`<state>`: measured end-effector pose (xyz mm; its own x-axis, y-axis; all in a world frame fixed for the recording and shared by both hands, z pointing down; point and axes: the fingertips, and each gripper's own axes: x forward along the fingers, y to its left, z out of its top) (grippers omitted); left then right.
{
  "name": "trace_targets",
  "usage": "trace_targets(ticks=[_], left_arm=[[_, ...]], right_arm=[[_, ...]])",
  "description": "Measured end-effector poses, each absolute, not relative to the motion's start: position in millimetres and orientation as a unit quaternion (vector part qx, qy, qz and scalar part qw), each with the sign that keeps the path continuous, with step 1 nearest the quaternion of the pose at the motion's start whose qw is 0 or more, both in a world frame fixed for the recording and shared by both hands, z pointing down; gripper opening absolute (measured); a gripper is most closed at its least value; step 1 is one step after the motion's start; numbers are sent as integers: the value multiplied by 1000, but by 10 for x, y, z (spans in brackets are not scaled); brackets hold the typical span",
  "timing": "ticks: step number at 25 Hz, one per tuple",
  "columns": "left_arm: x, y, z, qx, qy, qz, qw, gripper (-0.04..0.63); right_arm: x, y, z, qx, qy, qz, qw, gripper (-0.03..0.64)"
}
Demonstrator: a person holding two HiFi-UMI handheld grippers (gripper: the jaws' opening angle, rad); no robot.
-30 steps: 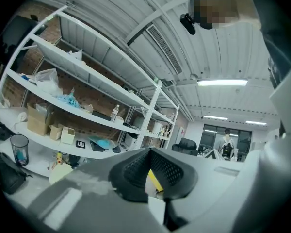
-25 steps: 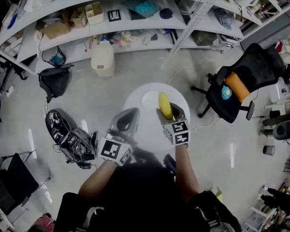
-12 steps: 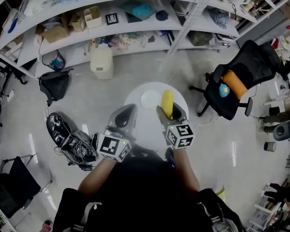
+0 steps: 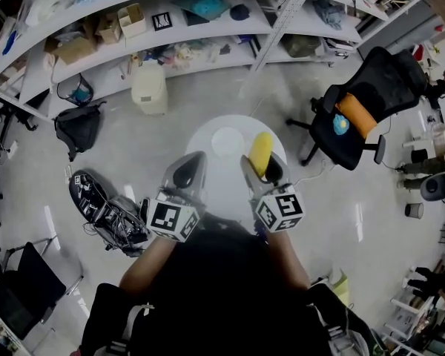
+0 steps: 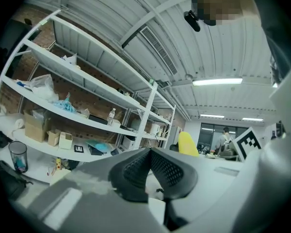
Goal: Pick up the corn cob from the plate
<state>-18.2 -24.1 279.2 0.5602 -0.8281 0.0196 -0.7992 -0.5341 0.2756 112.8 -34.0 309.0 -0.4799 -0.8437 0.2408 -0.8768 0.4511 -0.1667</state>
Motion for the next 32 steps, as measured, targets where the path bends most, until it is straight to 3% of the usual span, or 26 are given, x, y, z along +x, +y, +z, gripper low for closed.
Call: trace_targets(ticks=[32], left_arm=[[-94,-222,2957,878,-458,-44,135,6]], right_arm=[[1145,-200,3076,506,-850,141,32,247]])
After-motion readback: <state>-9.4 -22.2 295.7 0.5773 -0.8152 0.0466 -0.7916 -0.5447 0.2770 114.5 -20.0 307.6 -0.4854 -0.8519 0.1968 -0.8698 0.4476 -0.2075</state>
